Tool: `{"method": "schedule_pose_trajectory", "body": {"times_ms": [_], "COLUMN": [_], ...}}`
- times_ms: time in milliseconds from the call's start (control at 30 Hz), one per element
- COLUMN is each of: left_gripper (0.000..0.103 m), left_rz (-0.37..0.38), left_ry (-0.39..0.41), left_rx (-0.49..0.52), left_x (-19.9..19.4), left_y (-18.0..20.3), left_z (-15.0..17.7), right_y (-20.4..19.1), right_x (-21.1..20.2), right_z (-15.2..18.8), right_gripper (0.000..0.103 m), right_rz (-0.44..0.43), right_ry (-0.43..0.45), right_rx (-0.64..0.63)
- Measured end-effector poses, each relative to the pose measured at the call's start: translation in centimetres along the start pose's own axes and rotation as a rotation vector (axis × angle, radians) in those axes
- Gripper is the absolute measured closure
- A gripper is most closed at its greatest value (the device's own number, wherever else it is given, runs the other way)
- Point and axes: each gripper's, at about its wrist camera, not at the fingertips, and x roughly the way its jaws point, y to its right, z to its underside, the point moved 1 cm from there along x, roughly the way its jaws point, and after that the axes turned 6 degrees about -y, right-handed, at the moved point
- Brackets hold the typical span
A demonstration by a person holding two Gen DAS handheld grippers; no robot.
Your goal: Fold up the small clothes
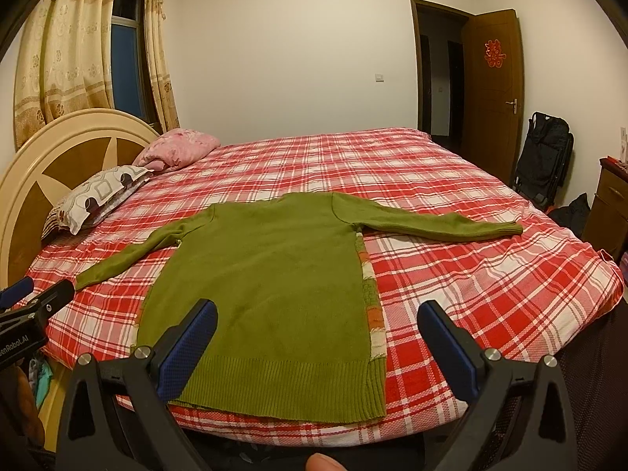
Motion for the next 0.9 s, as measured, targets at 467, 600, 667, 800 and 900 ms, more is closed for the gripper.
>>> {"method": "schedule_pose_trajectory", "body": {"times_ms": [467,600,667,800,900], "left_gripper": [0.000,0.000,0.000,0.000,0.000], "left_rz": [0.001,0.001,0.003,0.003,0.002], "left_ry": [-0.002,-0.007,-0.012,-0.024,-0.037], "left_rx": [-0.001,-0.002,-0.002,-0.003,-0.002], "left_x": [0.1,0.3,0.5,1.0,1.6], "left_y": [-0.1,-0.2,-0.2,0.0,0.1], "left_z": [0.0,0.1,0.1,0.2,0.1], "right_y": [0.1,0.0,0.1,0.2,0.4], "right_x": [0.2,0.3,0.4,0.7,1.1], "right_z": [0.1,0.2,0.2,0.1,0.1], "right_gripper": [0.001,0.001,0.001,0.001,0.001], "right_rz": [-0.004,-0.005,-0.009,-0.011,-0.009], "right_ry": [-0.006,-0.011,-0.015,-0.026,-0.035], "right_rx": [-0.001,0.001,0.003,0.006,0.007]}}
